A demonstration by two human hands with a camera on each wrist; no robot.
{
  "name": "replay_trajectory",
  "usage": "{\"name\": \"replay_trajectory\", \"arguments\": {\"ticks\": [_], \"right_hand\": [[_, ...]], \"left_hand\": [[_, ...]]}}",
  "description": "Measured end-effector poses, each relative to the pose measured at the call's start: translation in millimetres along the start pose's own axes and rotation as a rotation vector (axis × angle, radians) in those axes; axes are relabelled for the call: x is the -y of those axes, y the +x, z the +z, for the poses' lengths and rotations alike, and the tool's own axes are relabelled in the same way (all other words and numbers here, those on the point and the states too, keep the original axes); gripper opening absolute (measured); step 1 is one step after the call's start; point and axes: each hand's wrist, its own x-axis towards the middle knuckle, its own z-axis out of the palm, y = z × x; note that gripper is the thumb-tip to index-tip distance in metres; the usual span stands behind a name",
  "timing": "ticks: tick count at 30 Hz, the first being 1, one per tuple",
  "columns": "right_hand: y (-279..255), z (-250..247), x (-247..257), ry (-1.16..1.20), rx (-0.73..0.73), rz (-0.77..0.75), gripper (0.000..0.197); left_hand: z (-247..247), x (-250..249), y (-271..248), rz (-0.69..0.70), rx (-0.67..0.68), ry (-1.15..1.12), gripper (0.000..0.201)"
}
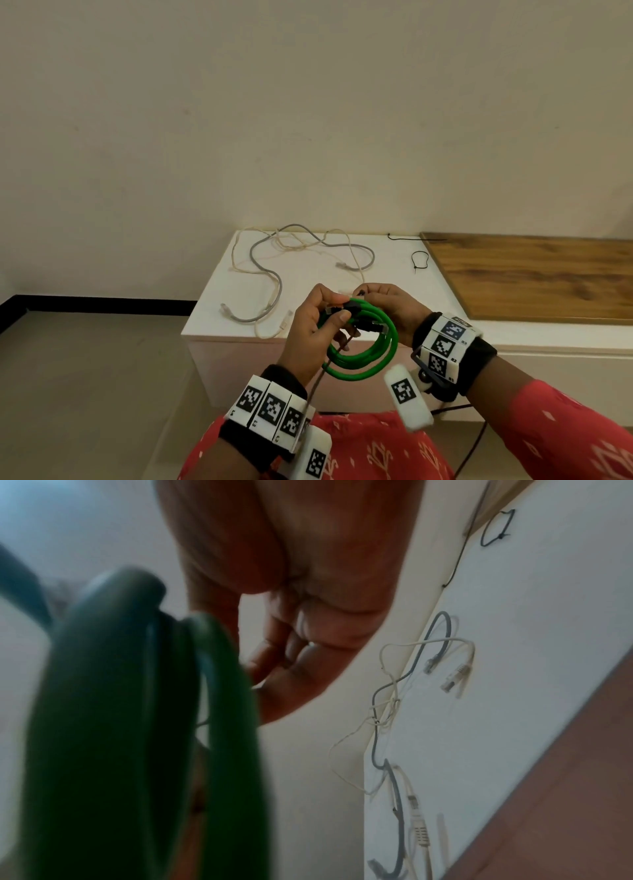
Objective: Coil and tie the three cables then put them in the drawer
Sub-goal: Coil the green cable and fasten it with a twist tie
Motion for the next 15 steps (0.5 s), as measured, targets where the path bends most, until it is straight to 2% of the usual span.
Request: {"name": "replay_trajectory", "arguments": {"ticks": [2, 5, 8, 12, 15], "right_hand": [[-0.8, -0.9, 4.5, 0.005, -0.023, -0.004, 0.016], [-2.2, -2.0, 10.8, -0.062, -0.008, -0.01, 0.006], [-2.8, -1.9, 10.6, -0.149, -0.026, -0.007, 0.011], [-8.8, 3.4, 11.7, -0.21, 0.026, -0.071, 0.025], [-12.1, 9.8, 8.4, -0.358, 0.022, -0.161, 0.038]], "left_hand": [[2.6, 1.2, -2.0, -0.015, 0.017, 0.033, 0.007], [3.4, 6.1, -2.3, -0.039, -0.038, 0.091, 0.012], [4.4, 9.3, -1.1, -0.049, -0.104, 0.136, 0.016], [5.4, 9.2, 0.2, -0.061, -0.202, 0.124, 0.018], [4.2, 8.4, 1.6, -0.059, -0.243, 0.156, 0.017]]}}
